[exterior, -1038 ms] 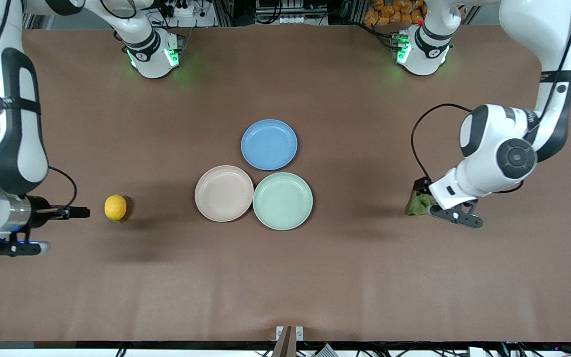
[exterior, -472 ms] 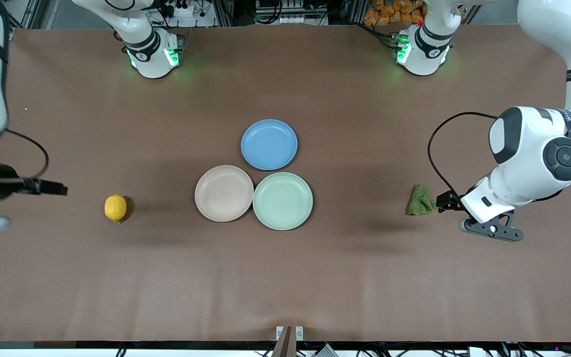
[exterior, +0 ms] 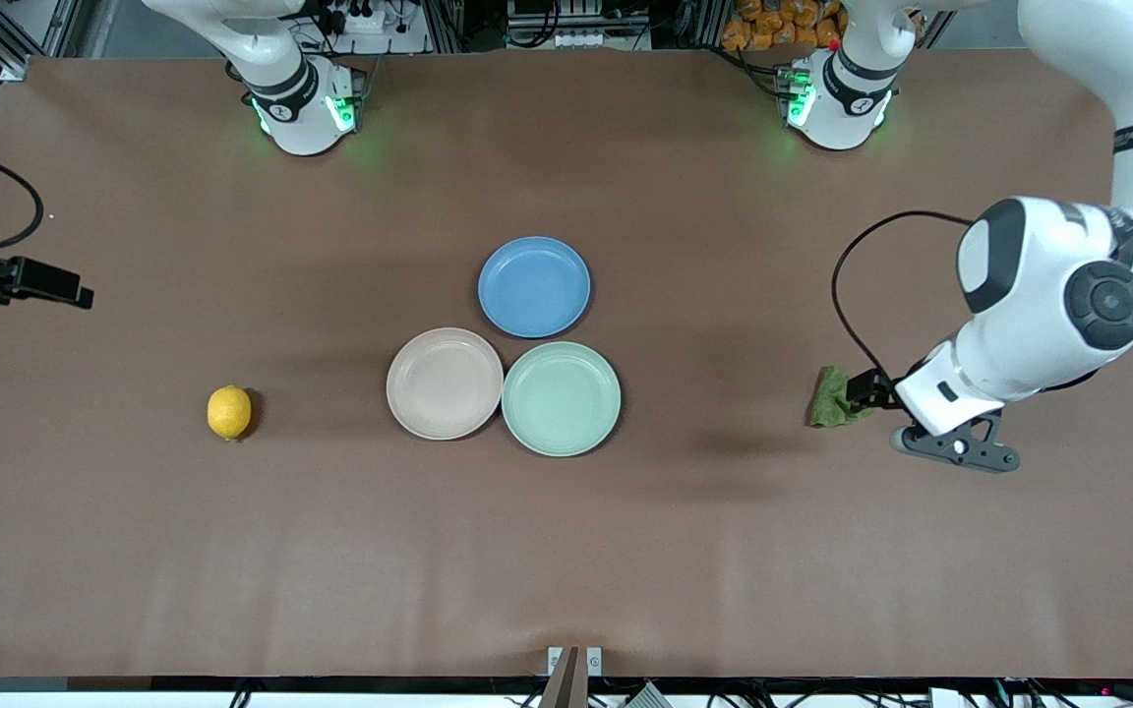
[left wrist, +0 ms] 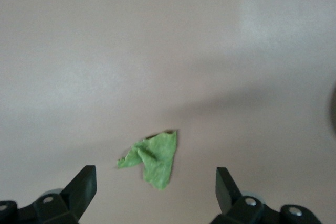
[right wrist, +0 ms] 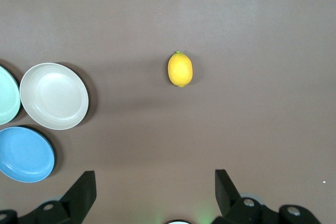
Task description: Pick lemon and lettuce from plates
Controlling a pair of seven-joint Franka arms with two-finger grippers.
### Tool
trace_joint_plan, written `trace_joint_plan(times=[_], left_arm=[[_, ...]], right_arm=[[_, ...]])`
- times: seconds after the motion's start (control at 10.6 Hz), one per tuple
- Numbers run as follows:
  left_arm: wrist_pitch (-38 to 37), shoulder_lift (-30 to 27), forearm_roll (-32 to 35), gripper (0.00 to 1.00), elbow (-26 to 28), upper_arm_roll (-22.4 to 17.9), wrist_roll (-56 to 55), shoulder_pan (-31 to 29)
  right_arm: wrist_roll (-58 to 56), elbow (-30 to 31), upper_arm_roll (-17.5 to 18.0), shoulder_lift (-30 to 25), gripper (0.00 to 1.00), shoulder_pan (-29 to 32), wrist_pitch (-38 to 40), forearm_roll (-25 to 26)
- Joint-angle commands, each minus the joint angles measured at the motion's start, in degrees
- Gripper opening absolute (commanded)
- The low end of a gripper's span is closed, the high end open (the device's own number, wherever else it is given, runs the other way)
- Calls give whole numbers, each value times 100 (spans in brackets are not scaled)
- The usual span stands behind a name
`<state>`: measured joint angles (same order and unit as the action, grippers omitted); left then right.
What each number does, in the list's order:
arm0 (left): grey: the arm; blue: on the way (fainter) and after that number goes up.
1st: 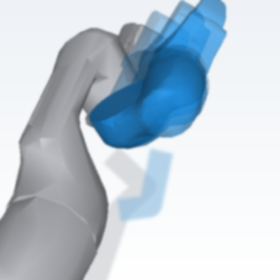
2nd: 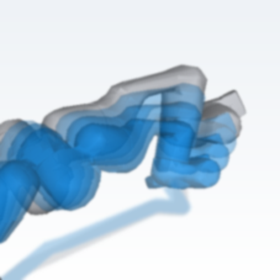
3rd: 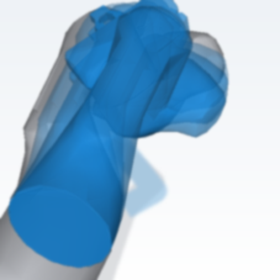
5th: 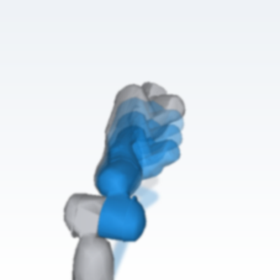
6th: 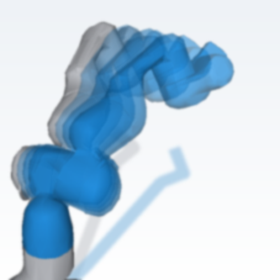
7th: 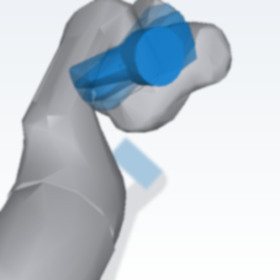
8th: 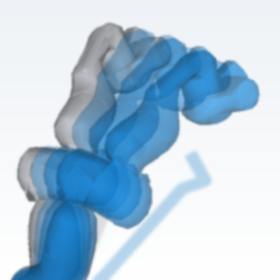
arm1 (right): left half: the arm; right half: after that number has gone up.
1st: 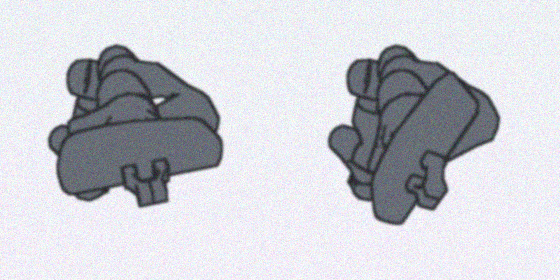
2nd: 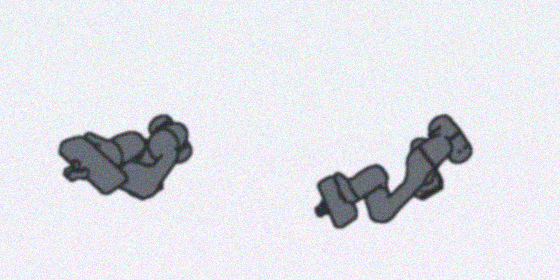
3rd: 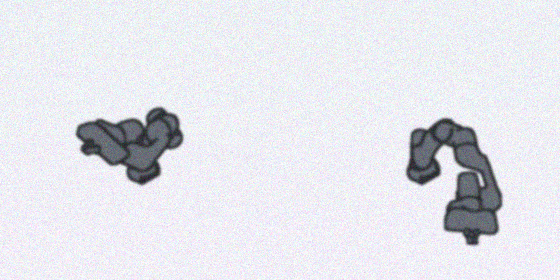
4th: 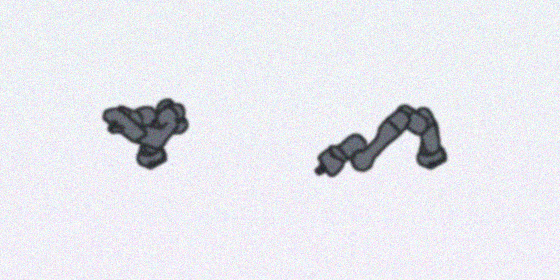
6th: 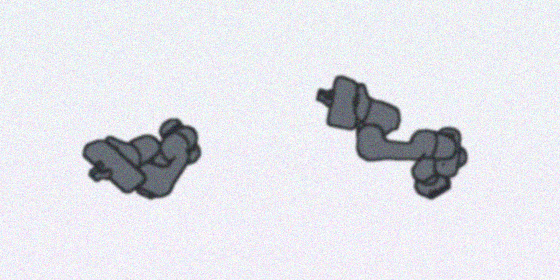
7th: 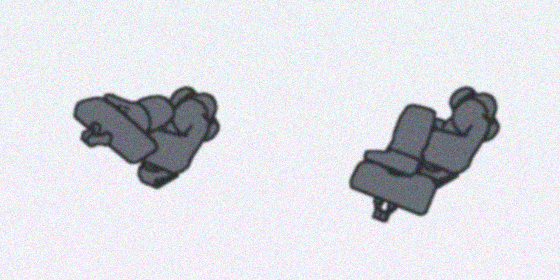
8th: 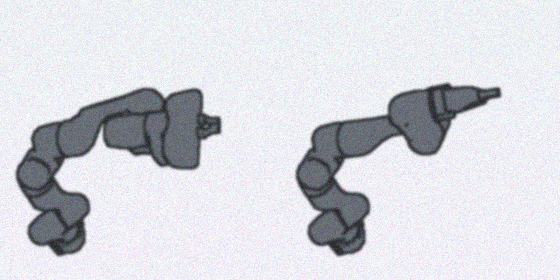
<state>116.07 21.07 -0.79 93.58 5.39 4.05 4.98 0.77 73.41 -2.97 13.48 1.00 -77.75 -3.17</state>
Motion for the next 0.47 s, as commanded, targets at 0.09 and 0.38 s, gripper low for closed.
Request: trace_joint_plan(times=[0.09,0.38], left_arm=[[-524,-726,-184,100,20,33,-62,-137],[-1128,-1332,-97,100,29,-20,-36,-112]], right_arm=[[37,1873,-11,-1238,100,-301,-1098,36],[46,1949,-11,-1312,100,-311,-1041,36]])
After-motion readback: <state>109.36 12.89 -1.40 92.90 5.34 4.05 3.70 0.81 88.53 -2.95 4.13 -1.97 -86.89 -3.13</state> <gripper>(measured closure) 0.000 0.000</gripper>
